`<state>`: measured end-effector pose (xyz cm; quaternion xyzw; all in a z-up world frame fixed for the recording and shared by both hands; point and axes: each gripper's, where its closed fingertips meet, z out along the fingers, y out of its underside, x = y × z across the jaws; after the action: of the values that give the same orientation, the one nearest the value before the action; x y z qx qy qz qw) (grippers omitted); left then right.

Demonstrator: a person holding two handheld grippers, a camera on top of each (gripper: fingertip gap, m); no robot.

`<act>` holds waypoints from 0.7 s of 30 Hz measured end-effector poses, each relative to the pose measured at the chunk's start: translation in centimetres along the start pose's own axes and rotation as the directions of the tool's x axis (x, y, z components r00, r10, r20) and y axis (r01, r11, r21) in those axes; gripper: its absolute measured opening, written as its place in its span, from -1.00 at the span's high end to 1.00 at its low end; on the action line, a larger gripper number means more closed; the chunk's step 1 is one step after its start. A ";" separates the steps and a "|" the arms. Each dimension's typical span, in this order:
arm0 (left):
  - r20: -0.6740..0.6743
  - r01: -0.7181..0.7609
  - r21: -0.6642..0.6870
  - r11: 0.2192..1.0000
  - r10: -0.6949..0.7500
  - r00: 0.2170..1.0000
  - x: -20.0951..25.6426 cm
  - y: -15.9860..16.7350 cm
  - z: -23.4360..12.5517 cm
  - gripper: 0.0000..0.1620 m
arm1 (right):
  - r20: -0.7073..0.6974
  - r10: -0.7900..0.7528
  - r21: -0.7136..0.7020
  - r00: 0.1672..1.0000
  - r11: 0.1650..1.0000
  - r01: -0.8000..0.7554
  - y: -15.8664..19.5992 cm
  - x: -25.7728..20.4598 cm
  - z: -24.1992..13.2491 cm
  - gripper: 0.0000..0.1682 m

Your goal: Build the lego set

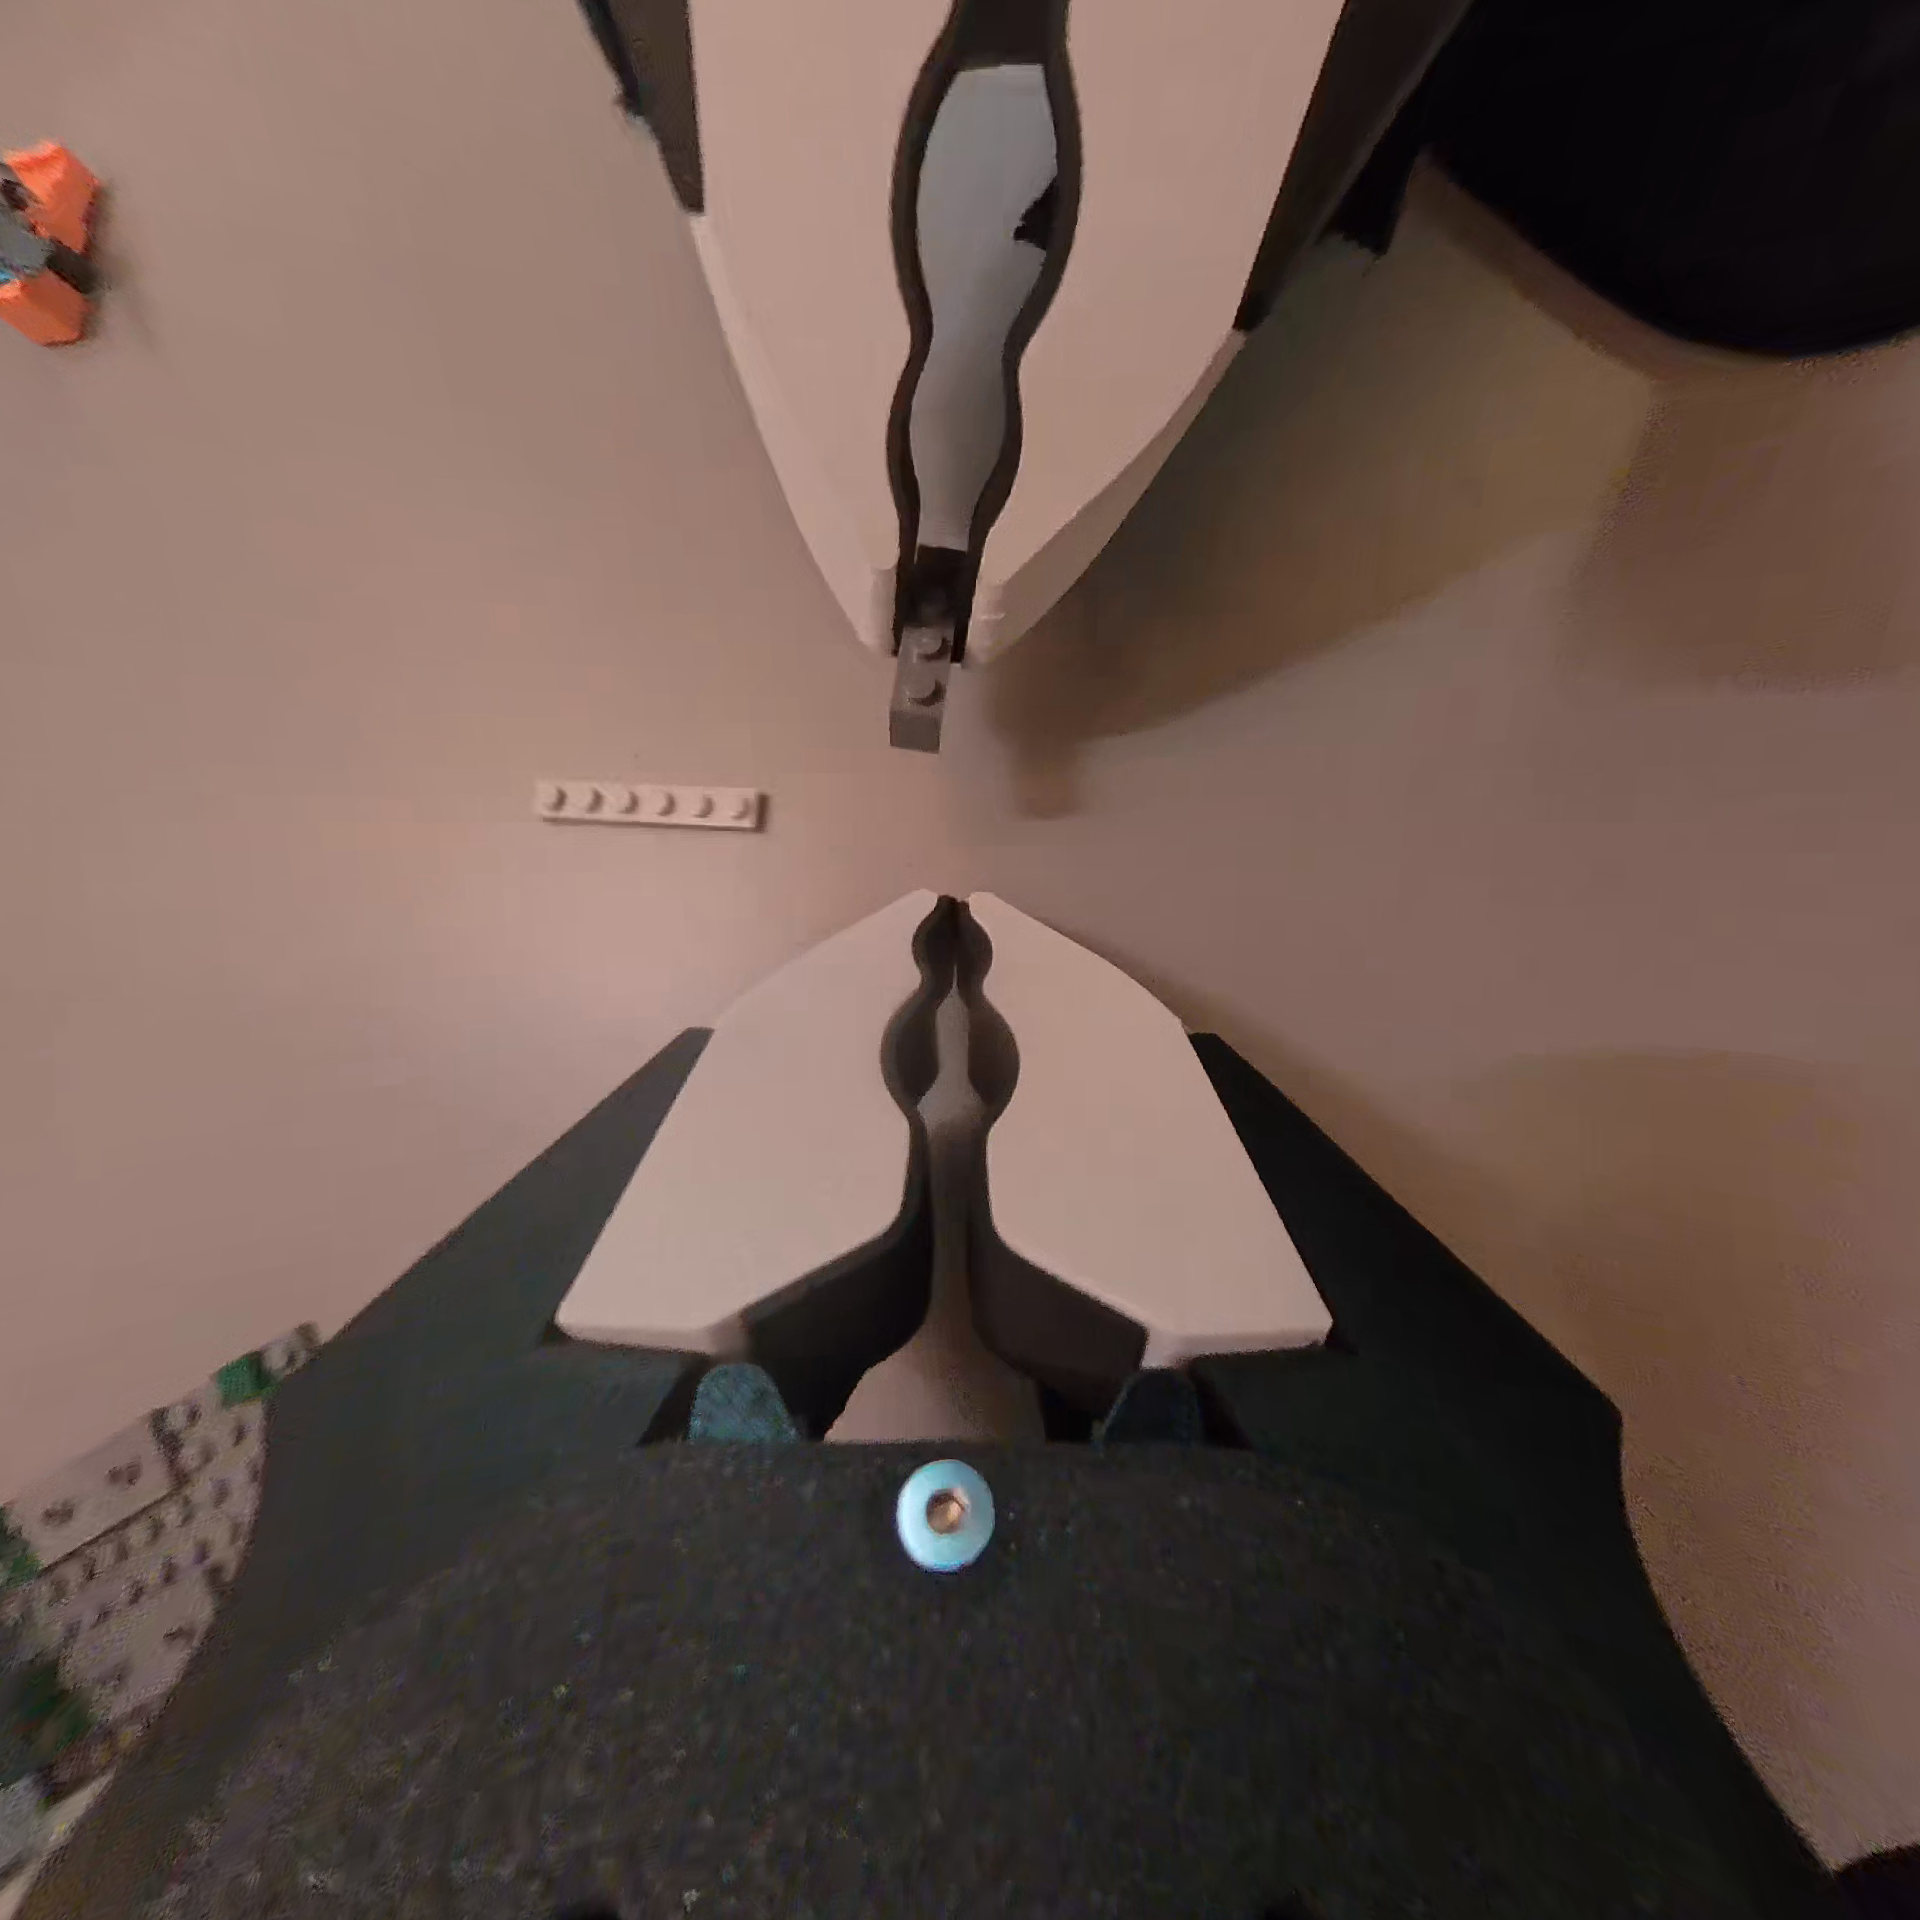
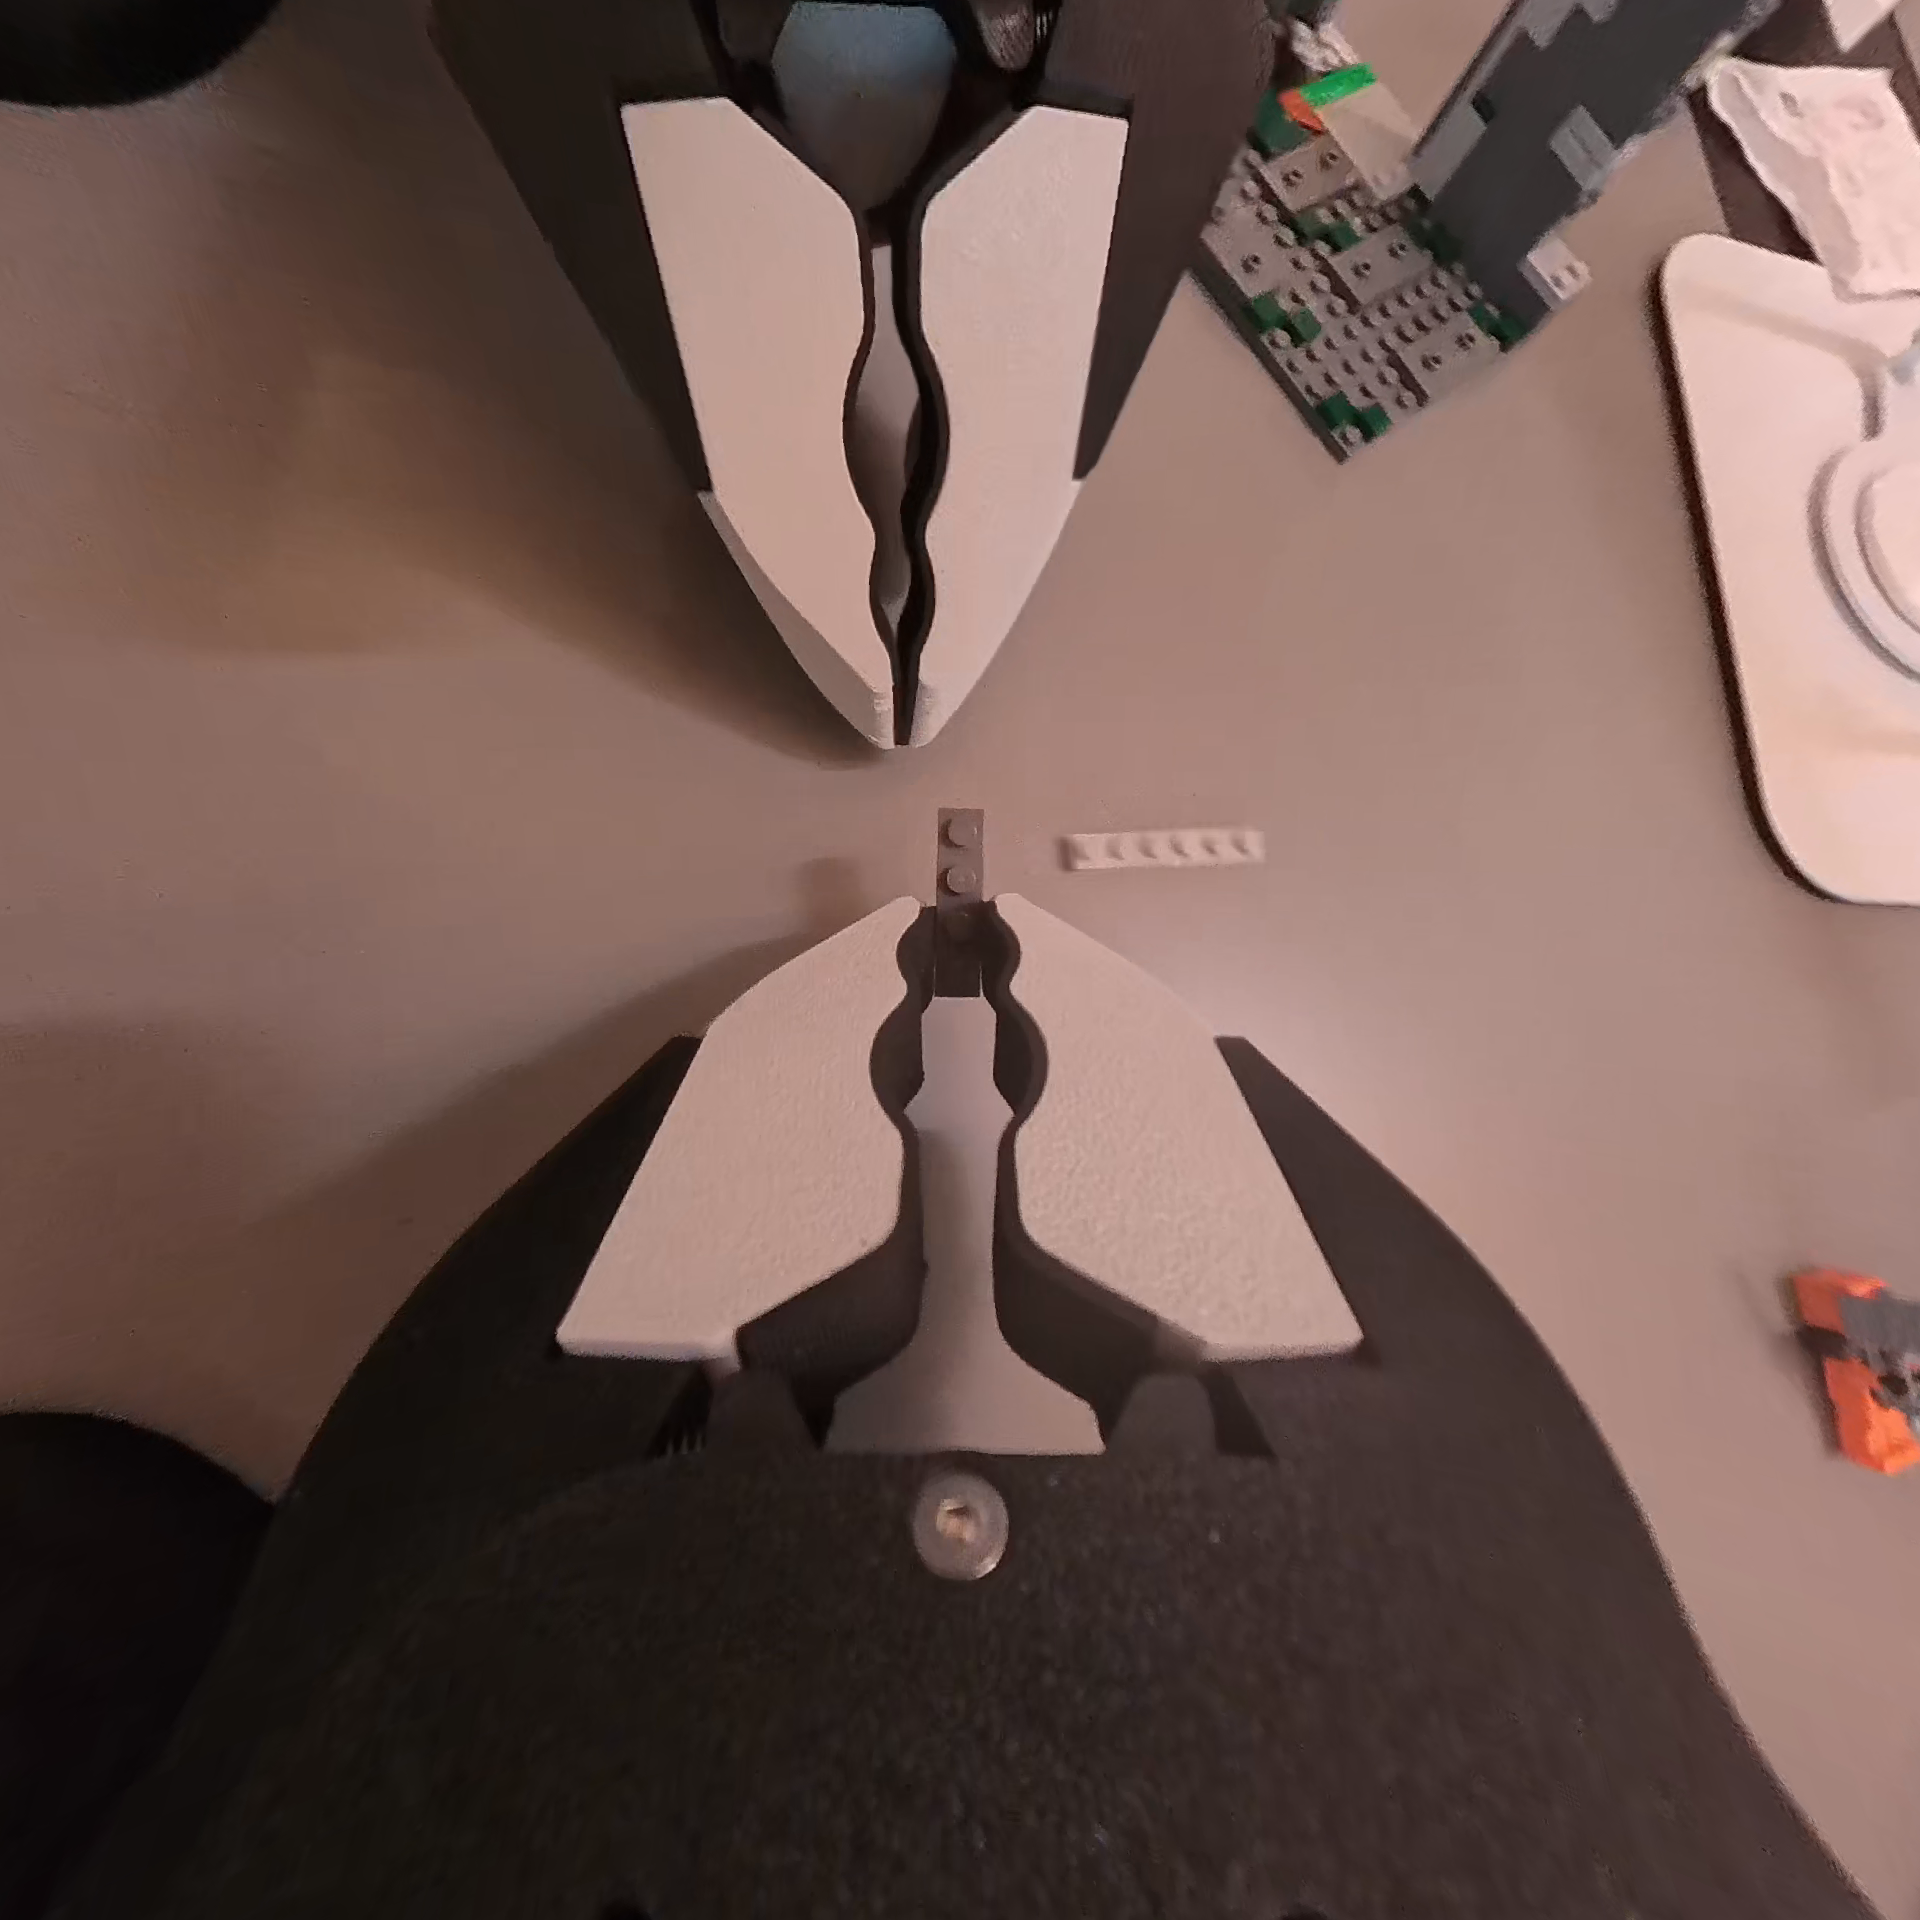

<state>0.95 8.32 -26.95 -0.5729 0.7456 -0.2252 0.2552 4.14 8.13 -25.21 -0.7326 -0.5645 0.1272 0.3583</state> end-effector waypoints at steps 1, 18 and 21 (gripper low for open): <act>0.020 -0.017 -0.015 1.000 0.018 1.000 0.1 0.2 -0.1 1.00 | 0.008 -0.008 -0.005 1.000 1.000 0.008 -0.2 -0.1 0.2 0.91; -0.171 -0.363 -0.005 0.932 0.357 0.918 -7.3 -0.9 1.5 0.64 | -0.088 0.155 -0.022 0.984 0.987 -0.157 2.2 2.6 -1.6 0.91; -0.269 -0.476 -0.063 0.877 0.444 0.855 -7.7 -0.6 2.3 0.62 | -0.078 0.181 -0.005 0.980 0.983 -0.182 2.9 2.4 -2.0 0.91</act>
<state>4.49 15.50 -27.44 -0.3603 0.8996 -0.1787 0.1702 8.22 9.27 -25.18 -0.7877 -0.4819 0.1275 0.3620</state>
